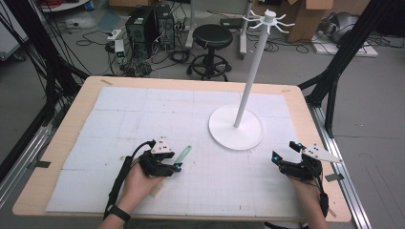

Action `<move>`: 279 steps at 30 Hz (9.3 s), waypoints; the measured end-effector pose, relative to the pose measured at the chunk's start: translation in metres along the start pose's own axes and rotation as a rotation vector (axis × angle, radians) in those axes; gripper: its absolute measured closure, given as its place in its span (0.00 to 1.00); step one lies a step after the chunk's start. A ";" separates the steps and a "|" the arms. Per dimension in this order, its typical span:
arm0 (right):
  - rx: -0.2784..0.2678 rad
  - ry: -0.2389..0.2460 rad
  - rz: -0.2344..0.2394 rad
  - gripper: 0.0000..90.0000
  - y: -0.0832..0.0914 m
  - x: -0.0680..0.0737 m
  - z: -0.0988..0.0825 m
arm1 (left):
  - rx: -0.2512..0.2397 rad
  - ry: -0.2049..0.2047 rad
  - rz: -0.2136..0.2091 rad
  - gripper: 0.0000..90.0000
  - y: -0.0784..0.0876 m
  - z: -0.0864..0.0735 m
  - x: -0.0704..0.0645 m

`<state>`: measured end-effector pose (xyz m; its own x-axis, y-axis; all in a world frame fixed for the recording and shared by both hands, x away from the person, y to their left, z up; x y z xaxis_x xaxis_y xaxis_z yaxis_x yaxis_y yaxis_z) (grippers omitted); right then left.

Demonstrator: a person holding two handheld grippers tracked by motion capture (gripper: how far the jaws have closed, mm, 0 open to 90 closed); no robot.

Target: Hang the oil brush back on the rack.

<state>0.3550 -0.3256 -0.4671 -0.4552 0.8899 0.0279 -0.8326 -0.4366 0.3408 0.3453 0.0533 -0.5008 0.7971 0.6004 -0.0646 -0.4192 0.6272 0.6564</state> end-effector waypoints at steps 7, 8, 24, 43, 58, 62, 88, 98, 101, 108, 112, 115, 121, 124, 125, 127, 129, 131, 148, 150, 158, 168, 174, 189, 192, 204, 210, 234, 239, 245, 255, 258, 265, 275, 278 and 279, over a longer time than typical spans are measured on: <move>0.001 -0.001 0.000 0.17 0.000 0.000 0.000 | 0.022 -0.009 0.010 0.61 0.000 -0.002 -0.001; 0.001 0.000 0.001 0.17 0.000 0.000 0.000 | 0.022 -0.012 0.011 0.62 0.000 -0.002 -0.001; 0.003 -0.001 0.003 0.17 0.000 0.001 0.000 | 0.044 -0.025 0.033 0.85 0.000 -0.002 -0.008; 0.003 0.000 0.006 0.17 0.000 0.001 0.000 | 0.045 -0.011 0.040 0.89 0.000 -0.001 -0.007; 0.002 -0.003 0.009 0.17 0.000 0.001 -0.001 | -0.021 -0.008 0.015 0.89 0.007 0.008 -0.006; 0.000 -0.005 0.009 0.17 0.001 0.000 0.000 | -0.059 -0.023 0.008 0.89 0.012 0.016 -0.009; -0.003 -0.007 0.006 0.17 0.000 0.000 0.000 | -0.301 -0.092 -0.007 0.89 0.066 0.093 -0.014; -0.003 -0.008 0.010 0.17 0.000 0.000 0.000 | -0.402 -0.102 -0.019 0.89 0.078 0.133 -0.013; -0.003 -0.008 0.010 0.17 0.000 0.000 0.000 | -0.434 -0.105 -0.018 0.89 0.083 0.147 -0.013; -0.002 -0.006 0.012 0.17 0.000 0.001 0.000 | -0.503 -0.105 -0.025 0.89 0.097 0.181 -0.013; 0.001 -0.008 0.013 0.17 0.000 0.001 0.000 | -0.534 -0.112 -0.023 0.89 0.107 0.199 -0.013; 0.000 -0.006 0.014 0.17 0.000 0.001 0.000 | -0.554 -0.113 -0.029 0.89 0.113 0.213 -0.013; -0.002 -0.008 0.015 0.17 0.000 0.001 0.000 | -0.607 -0.132 -0.033 0.89 0.126 0.241 -0.015; -0.002 -0.009 0.016 0.17 0.000 0.001 0.000 | -0.628 -0.139 -0.036 0.89 0.130 0.252 -0.016; -0.005 -0.005 0.016 0.17 0.000 0.001 0.000 | -0.633 -0.143 -0.038 0.89 0.131 0.259 -0.016; -0.004 -0.006 0.016 0.17 0.000 0.001 0.000 | -0.638 -0.144 -0.038 0.89 0.132 0.262 -0.017; -0.005 -0.008 0.016 0.17 0.000 0.001 0.000 | -0.645 -0.144 -0.039 0.89 0.132 0.267 -0.017; -0.004 -0.011 0.016 0.17 0.000 0.001 0.000 | -0.656 -0.144 -0.046 0.89 0.133 0.274 -0.018; -0.005 -0.011 0.016 0.17 0.000 0.000 0.000 | -0.695 -0.160 -0.053 0.89 0.130 0.315 -0.018; -0.004 -0.016 0.015 0.17 0.001 -0.001 0.000 | -0.699 -0.166 -0.049 0.89 0.130 0.318 -0.019; -0.004 -0.012 0.017 0.17 0.002 -0.001 -0.001 | -0.709 -0.164 -0.069 0.89 0.124 0.325 -0.021; 0.002 -0.015 0.016 0.17 0.001 -0.001 -0.002 | -0.706 -0.178 -0.080 0.89 0.120 0.325 -0.024; 0.004 -0.012 0.017 0.17 0.001 -0.001 -0.002 | -0.704 -0.176 -0.074 0.89 0.119 0.326 -0.023; 0.002 -0.021 0.019 0.17 0.001 -0.001 -0.002 | -0.695 -0.186 -0.059 0.89 0.109 0.330 -0.020; 0.003 -0.018 0.019 0.17 0.001 -0.001 -0.002 | -0.695 -0.185 -0.055 0.89 0.108 0.330 -0.019; 0.003 -0.018 0.020 0.17 0.001 -0.001 -0.002 | -0.695 -0.191 -0.048 0.89 0.100 0.332 -0.018; 0.004 -0.017 0.021 0.17 0.001 -0.001 -0.003 | -0.704 -0.181 -0.051 0.89 0.095 0.336 -0.018; 0.004 -0.011 0.024 0.17 0.002 -0.002 -0.004 | -0.651 -0.165 -0.030 0.61 0.076 0.335 -0.015; 0.005 -0.011 0.024 0.17 0.002 -0.002 -0.004 | -0.614 -0.167 -0.021 0.43 0.081 0.321 -0.012; 0.006 -0.003 0.023 0.17 0.001 -0.001 -0.004 | -0.584 -0.173 -0.015 0.30 0.097 0.287 0.001; 0.009 -0.003 0.020 0.17 0.001 0.000 -0.003 | -0.532 -0.178 0.041 0.23 0.132 0.198 0.028; 0.015 -0.001 0.021 0.17 0.000 0.001 -0.003 | -0.499 -0.169 0.073 0.21 0.138 0.170 0.039; 0.014 0.000 0.019 0.17 -0.001 0.003 -0.002 | -0.462 -0.157 0.103 0.20 0.152 0.112 0.051; 0.015 0.001 0.017 0.17 0.000 0.004 -0.002 | -0.459 -0.109 0.117 0.19 0.159 0.050 0.065; 0.016 -0.002 0.016 0.17 0.000 0.004 -0.002 | -0.455 -0.102 0.125 0.19 0.157 0.038 0.069; 0.014 0.002 0.015 0.17 0.000 0.003 -0.002 | -0.461 -0.096 0.129 0.19 0.157 0.034 0.070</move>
<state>0.3528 -0.3230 -0.4689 -0.4684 0.8830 0.0310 -0.8211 -0.4480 0.3536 0.3501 0.1764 -0.3767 0.7536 0.6526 0.0789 -0.6485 0.7184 0.2518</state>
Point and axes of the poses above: each handheld gripper's, and its own axes: y roughly backward along the jaws, z roughly out of its top, x roughly to its left, the point moved 9 cm from there along -y, roughly forward along the jaws, and after that the axes turned 2 degrees about -z, right-handed, at the moved point
